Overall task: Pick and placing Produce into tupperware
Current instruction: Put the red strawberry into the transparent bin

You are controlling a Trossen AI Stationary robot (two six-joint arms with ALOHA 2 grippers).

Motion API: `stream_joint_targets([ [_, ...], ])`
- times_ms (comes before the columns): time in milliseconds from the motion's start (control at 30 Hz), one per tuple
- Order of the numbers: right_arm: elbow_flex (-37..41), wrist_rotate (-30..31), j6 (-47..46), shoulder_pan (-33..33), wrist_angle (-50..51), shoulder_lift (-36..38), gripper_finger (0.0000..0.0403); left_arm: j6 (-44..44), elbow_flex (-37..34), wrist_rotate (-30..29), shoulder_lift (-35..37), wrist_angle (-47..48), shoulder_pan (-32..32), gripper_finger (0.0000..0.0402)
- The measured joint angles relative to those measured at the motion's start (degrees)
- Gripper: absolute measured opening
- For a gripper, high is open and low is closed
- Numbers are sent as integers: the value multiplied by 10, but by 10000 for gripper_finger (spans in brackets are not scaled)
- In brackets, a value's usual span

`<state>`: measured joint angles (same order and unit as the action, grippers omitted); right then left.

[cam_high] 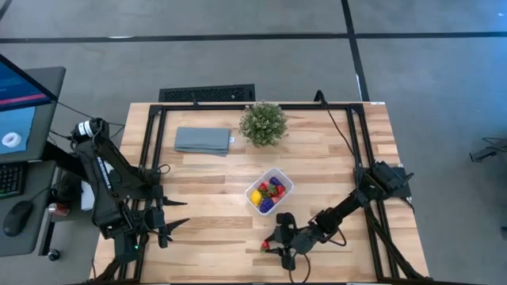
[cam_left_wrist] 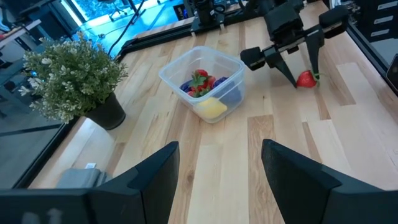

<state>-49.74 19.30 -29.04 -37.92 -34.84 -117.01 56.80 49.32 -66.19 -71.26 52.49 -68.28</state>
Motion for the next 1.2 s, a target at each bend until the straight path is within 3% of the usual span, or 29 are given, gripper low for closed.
stream_joint_targets([
  [700, -1, 0, 29, -18, -32, 20, 188, 0, 0, 0, 0, -5, 0, 221],
  [1000, -1, 4, 106, -37, -5, 99, 190, 0, 0, 0, 0, -9, 0, 221],
  [1200, -1, 46, 129, -37, 100, 175, 186, -5, 0, 0, 0, -11, 0, 221],
])
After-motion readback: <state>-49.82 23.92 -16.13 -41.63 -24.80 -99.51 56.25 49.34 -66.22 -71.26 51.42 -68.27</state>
